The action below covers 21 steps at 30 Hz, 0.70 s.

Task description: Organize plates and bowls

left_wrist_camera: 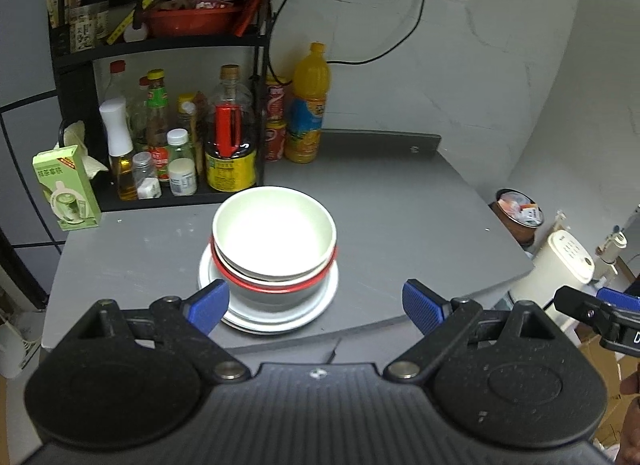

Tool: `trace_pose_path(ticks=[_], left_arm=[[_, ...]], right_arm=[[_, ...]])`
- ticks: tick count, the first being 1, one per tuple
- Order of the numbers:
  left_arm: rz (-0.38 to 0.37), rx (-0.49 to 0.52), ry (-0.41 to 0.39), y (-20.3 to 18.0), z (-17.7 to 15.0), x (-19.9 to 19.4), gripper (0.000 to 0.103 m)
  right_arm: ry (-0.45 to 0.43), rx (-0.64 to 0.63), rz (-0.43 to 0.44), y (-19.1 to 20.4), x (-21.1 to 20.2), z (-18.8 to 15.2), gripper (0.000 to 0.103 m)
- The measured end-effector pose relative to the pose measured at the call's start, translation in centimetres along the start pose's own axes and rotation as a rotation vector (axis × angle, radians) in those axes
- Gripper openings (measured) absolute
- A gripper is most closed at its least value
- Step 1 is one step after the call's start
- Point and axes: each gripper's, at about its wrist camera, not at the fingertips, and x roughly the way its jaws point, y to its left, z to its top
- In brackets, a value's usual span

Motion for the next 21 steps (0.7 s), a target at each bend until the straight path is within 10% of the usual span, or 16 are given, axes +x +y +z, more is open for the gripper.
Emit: trace_pose_path(ticks=[21], left_arm=[[-0.05, 0.083, -0.027, -1.4, -2.7, -2.9, 0.092]], right_arm=[[-0.053, 0.015, -0.032, 0.7, -3.5, -2.1, 0.103]])
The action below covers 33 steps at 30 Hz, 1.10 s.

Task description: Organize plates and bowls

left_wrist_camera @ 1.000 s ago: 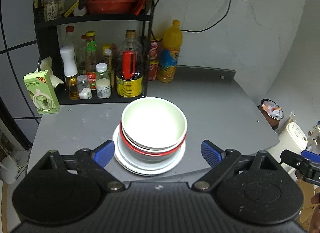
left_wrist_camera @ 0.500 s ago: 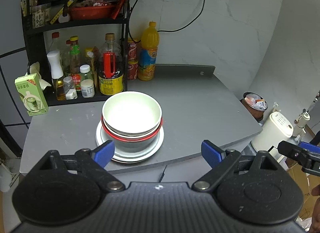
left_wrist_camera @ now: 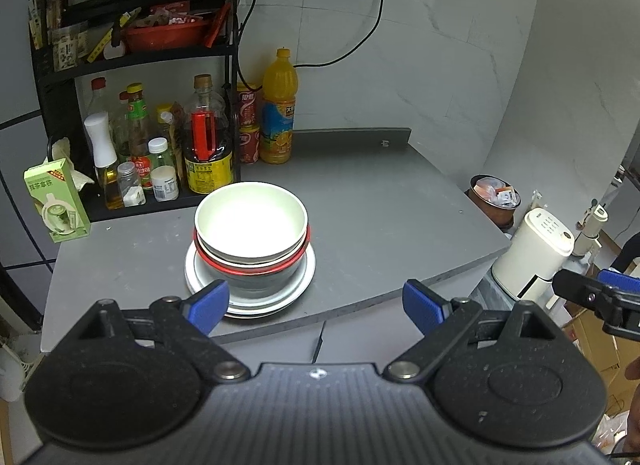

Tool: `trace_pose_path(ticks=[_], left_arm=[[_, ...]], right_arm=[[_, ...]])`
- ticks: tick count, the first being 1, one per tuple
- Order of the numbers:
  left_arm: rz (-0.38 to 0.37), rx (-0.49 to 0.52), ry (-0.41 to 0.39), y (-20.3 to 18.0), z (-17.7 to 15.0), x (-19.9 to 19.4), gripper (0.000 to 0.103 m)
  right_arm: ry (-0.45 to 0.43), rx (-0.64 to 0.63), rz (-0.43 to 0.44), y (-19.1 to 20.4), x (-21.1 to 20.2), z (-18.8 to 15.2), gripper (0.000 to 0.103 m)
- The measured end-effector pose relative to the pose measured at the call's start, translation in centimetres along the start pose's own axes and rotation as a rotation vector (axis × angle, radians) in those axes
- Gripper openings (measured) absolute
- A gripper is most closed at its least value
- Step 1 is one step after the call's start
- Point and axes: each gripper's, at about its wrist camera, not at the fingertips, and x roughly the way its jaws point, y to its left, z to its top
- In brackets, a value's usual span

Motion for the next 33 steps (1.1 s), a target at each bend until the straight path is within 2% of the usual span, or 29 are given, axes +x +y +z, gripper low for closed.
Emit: trace_pose_path(ticks=[20, 33], left_arm=[[-0.025, 0.013, -0.004, 0.4, -0.5, -0.5, 0.092], [-0.038, 0.017, 0.022, 0.4, -1.8, -0.6, 0.092]], right_arm=[[-0.005, -0.009, -0.024, 0.5, -1.3, -0.5, 0.103], [0.044, -0.012, -0.021, 1.0, -1.3, -2.1, 0.103]])
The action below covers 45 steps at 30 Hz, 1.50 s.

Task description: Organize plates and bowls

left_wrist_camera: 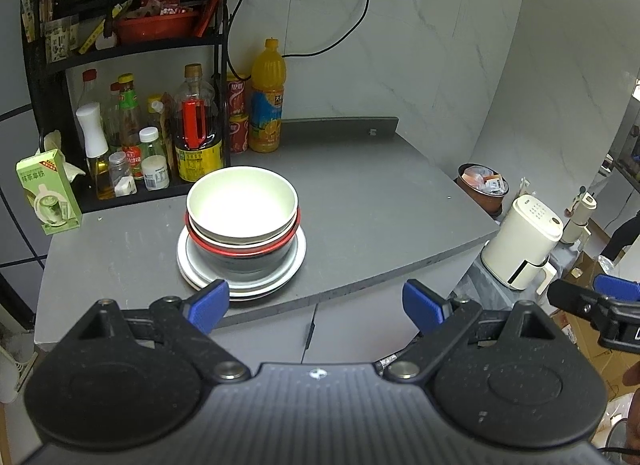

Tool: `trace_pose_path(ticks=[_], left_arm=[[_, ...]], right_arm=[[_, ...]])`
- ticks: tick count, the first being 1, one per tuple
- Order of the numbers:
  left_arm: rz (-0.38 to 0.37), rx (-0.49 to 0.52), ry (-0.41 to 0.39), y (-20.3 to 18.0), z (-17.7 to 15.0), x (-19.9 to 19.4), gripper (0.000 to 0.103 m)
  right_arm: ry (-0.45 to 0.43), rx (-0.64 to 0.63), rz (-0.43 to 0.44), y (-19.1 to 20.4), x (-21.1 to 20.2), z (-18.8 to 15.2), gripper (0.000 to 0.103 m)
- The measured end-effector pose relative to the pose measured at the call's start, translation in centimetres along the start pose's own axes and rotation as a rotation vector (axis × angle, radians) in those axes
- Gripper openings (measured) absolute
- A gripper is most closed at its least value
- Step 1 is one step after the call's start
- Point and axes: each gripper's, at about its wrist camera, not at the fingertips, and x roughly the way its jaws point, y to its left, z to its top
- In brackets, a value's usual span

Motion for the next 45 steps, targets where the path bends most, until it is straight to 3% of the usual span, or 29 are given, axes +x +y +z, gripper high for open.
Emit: trace_pose_path(ticks=[45], left_arm=[[0.025, 0.006, 0.012, 0.41, -0.49, 0.02, 0.092]], right_arm=[[0.017, -0.015, -0.006, 0.25, 0.17, -0.35, 0.103]])
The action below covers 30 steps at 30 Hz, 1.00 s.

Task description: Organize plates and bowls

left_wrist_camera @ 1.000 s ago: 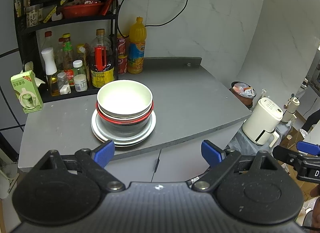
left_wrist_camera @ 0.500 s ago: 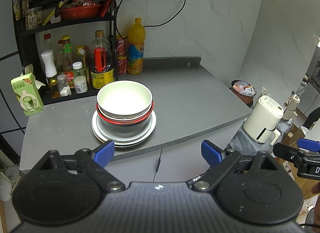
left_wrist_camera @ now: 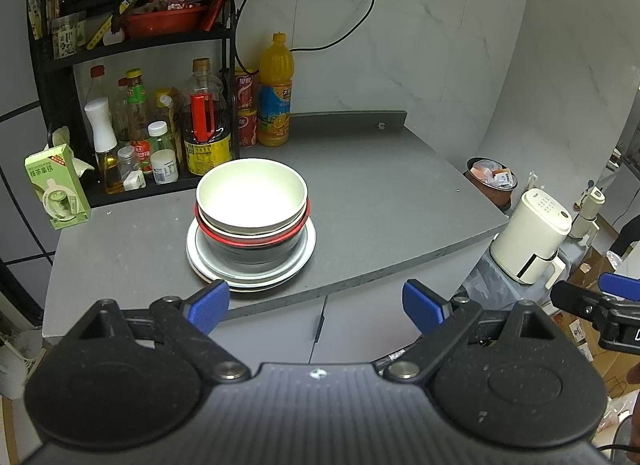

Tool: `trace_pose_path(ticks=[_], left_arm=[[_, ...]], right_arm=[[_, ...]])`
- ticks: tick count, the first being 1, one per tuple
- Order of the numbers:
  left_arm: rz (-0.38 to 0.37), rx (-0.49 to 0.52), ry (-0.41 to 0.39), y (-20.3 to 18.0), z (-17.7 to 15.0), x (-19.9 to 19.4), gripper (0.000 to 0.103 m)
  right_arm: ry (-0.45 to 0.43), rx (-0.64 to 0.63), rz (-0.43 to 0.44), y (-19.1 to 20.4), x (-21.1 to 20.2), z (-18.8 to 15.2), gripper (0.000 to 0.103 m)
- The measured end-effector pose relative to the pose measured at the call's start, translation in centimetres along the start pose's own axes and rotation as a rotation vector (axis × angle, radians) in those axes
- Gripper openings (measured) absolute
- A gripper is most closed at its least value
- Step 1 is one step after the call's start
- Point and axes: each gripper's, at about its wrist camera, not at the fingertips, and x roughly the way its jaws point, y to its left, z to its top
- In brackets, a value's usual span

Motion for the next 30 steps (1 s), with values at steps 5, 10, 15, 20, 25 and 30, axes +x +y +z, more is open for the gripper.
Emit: trace_pose_path(ticks=[5, 10, 15, 20, 25, 30], left_arm=[[-0.003, 0.003, 0.001, -0.07, 0.03, 0.09, 0.092], [-0.007, 0.004, 0.002, -0.15, -0.04, 0.29, 0.092], [-0.006, 0.004, 0.004, -0.22, -0.08, 0.39, 0.092], [-0.007, 0.004, 0.002, -0.17, -0.1, 0.37, 0.092], [-0.007, 0.002, 0.005, 0.05, -0.23, 0.26, 0.092], [-0.005, 0.001, -0.003, 0.22, -0.32, -0.07, 0.092]], right_arm=[[-0.001, 0.0, 0.0, -0.11, 0.0, 0.07, 0.103], [0.003, 0.004, -0.005, -0.3, 0.08, 0.08, 0.103], [0.003, 0.004, -0.007, -0.21, 0.12, 0.08, 0.103], [0.001, -0.001, -0.006, -0.21, 0.08, 0.07, 0.103], [0.002, -0.003, -0.005, -0.13, 0.08, 0.0, 0.103], [0.003, -0.009, 0.001, 0.14, 0.02, -0.09, 0.103]])
